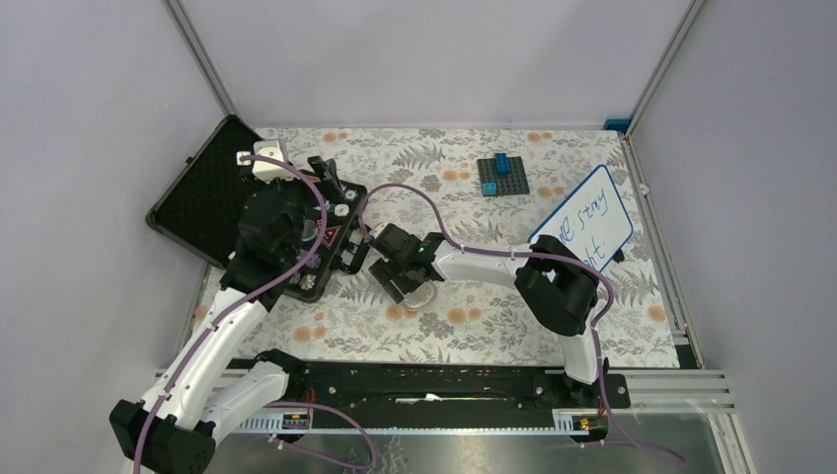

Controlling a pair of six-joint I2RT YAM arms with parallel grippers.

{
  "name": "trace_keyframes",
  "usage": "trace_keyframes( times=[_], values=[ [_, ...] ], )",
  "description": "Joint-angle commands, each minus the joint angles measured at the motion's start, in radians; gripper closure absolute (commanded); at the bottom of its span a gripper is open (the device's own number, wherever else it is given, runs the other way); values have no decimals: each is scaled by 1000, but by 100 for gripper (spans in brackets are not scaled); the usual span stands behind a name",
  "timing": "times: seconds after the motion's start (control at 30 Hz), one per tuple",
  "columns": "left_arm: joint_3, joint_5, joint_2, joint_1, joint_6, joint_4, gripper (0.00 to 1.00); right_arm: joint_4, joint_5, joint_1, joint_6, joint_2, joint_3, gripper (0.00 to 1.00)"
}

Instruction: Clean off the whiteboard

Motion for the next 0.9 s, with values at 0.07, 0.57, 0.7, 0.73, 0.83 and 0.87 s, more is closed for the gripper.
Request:
trace_keyframes(
  times=[0.07, 0.57, 0.7, 0.73, 0.83, 0.87],
  values=[
    [4, 14, -8, -3, -7, 36, 1, -8, -4, 13, 18, 1, 21, 27],
    [3, 11, -15, -5, -4, 36, 1, 32, 78, 13, 52, 95, -17, 59],
    [4, 14, -17, -5, -4, 36, 1, 44, 105, 13, 66, 67, -27, 81],
    [3, 14, -17, -5, -4, 36, 1, 46, 111, 13, 70, 59, -27, 88],
    [4, 13, -18, -5, -3, 36, 1, 47, 111, 13, 75, 30, -27, 94],
    [4, 13, -18, -5, -2, 36, 1, 47, 107, 13, 76, 20, -27, 91]
  ],
)
